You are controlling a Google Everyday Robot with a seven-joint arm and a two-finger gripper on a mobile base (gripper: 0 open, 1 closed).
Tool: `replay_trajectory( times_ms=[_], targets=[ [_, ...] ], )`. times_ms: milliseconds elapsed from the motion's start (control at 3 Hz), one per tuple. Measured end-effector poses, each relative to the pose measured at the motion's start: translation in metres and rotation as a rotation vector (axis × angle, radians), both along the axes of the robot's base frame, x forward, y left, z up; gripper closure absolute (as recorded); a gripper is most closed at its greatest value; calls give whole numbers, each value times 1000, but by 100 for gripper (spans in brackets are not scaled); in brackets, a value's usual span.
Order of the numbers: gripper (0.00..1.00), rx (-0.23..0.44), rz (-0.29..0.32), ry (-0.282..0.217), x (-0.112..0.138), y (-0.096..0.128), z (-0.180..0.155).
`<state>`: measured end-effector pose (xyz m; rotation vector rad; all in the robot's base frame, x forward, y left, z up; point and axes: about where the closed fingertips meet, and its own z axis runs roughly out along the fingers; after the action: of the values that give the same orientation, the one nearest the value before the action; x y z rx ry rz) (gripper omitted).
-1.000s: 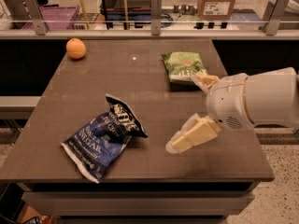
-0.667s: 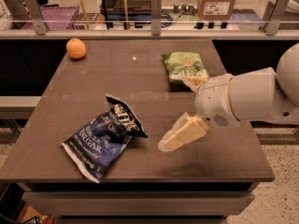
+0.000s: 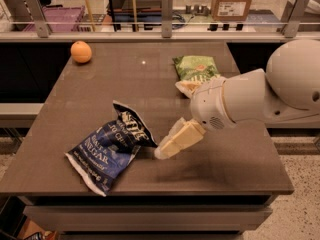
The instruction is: Move blue chip bag near orange
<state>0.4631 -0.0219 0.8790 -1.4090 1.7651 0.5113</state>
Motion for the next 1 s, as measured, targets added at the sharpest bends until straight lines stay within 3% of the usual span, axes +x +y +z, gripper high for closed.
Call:
replay_trajectory(
  times_ms=[333, 1000],
  targets=[
    [0, 45, 66, 13, -10, 28, -6],
    [0, 54, 76, 23, -7, 33, -12]
  ],
)
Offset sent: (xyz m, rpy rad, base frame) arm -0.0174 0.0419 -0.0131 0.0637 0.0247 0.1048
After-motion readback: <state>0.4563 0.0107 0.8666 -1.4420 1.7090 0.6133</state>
